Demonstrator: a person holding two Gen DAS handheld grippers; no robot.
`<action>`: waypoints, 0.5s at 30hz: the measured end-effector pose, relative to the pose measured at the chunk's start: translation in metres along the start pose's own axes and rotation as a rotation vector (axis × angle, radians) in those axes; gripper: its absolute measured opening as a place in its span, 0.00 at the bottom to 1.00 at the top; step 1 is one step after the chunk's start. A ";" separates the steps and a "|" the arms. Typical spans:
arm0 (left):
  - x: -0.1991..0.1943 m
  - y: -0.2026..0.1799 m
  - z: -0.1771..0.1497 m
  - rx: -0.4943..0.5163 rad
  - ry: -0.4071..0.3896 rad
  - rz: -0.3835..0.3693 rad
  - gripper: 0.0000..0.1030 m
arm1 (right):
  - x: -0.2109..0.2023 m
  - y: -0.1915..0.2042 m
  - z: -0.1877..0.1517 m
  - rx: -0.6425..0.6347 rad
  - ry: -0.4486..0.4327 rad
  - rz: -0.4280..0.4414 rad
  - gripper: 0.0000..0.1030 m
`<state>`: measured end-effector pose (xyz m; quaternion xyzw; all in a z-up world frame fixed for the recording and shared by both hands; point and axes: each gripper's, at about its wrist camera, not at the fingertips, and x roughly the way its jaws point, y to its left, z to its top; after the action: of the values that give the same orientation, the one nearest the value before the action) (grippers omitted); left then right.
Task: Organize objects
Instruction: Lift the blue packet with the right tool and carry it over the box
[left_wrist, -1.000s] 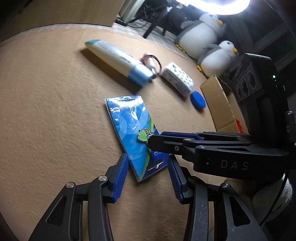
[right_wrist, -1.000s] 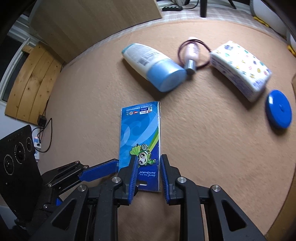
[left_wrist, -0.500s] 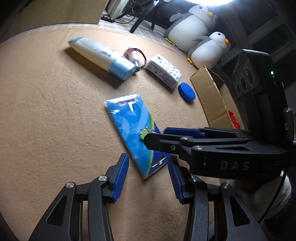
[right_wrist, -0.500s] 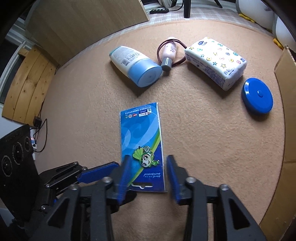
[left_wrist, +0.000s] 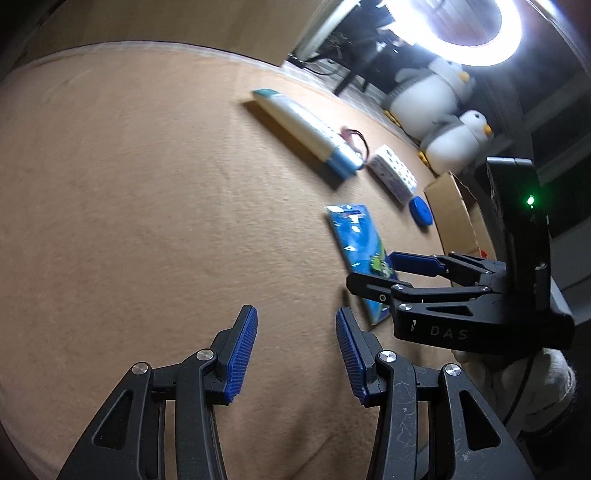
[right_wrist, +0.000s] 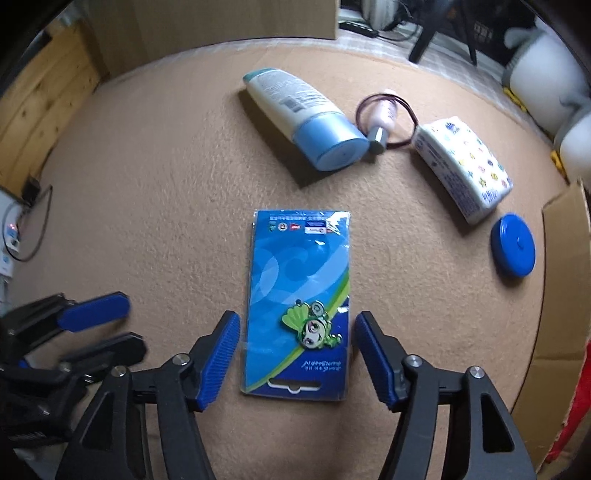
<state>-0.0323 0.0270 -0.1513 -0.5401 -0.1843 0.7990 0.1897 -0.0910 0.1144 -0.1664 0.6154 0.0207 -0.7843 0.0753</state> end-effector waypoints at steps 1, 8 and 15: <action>-0.002 0.002 -0.001 -0.007 -0.004 -0.001 0.46 | 0.001 0.002 0.001 -0.009 -0.001 -0.013 0.61; -0.010 0.007 -0.004 -0.018 -0.025 -0.005 0.46 | 0.001 0.005 0.003 -0.035 -0.005 -0.043 0.61; -0.009 0.001 -0.004 -0.008 -0.024 -0.009 0.46 | -0.004 0.001 -0.002 -0.041 -0.014 -0.036 0.50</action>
<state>-0.0253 0.0217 -0.1458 -0.5303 -0.1921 0.8039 0.1891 -0.0882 0.1139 -0.1625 0.6076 0.0471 -0.7894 0.0738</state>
